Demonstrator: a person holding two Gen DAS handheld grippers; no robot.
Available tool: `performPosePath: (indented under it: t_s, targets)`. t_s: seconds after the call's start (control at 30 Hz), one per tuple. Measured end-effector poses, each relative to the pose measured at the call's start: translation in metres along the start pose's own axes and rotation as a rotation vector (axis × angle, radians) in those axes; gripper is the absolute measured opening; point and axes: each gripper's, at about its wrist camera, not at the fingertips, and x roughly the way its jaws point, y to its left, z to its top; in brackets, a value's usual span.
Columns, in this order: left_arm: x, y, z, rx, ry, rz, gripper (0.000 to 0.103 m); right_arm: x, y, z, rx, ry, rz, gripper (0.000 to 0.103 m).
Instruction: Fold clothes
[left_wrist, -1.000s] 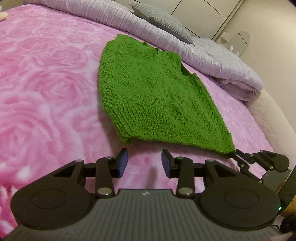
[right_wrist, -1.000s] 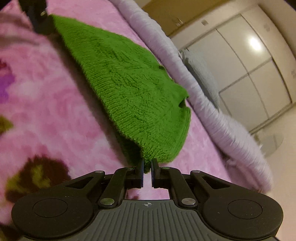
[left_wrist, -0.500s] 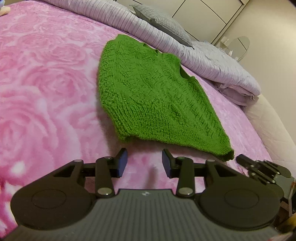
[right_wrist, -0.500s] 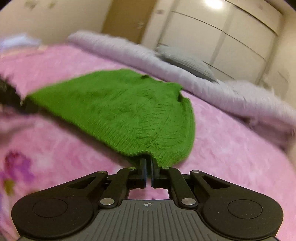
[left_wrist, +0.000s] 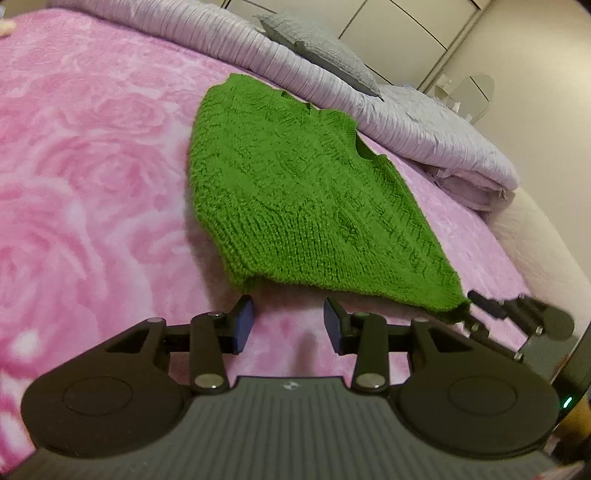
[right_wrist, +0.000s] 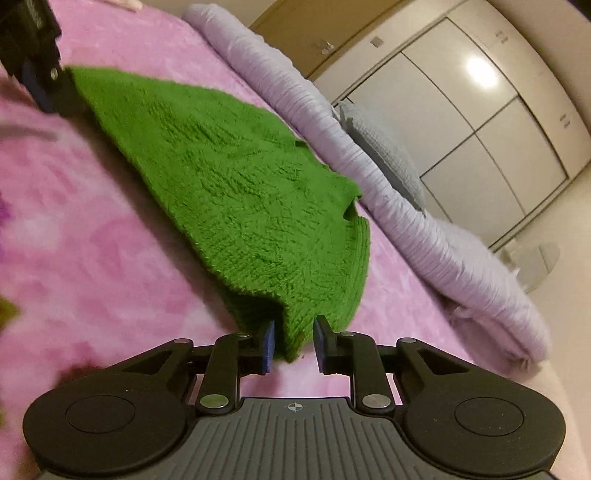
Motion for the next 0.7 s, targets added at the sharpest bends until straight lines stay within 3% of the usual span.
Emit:
performPosePath:
  t_s: [0.1, 0.2, 0.33, 0.5, 0.53, 0.57, 0.63, 0.7]
  targets:
    - [0.001, -0.004, 0.002, 0.039, -0.024, 0.029, 0.036, 0.001, -0.029, 0.005, 0.202, -0.037, 0.048, 0.003]
    - [0.000, -0.005, 0.004, 0.048, -0.058, 0.056, 0.036, -0.007, -0.071, 0.013, 0.442, -0.073, 0.056, 0.003]
    - [-0.004, -0.001, 0.006, -0.011, -0.109, 0.048, 0.036, -0.002, -0.102, 0.014, 0.658, -0.039, 0.112, 0.003]
    - [0.008, 0.021, 0.017, -0.168, -0.156, 0.027, 0.035, 0.011, -0.111, 0.010, 0.773, 0.027, 0.154, 0.004]
    - [0.011, 0.024, 0.021, -0.179, -0.147, 0.028, 0.031, 0.014, -0.112, 0.010, 0.782, 0.046, 0.160, 0.004]
    - [0.012, 0.024, 0.025, -0.161, -0.135, 0.026, 0.015, 0.017, -0.113, 0.009, 0.790, 0.059, 0.164, 0.004]
    - [0.014, 0.024, 0.033, -0.126, -0.111, 0.022, 0.004, 0.027, -0.113, 0.005, 0.795, 0.090, 0.182, 0.004]
    - [0.001, 0.012, 0.051, 0.025, -0.120, 0.061, 0.002, 0.027, -0.110, 0.008, 0.759, 0.111, 0.176, 0.003]
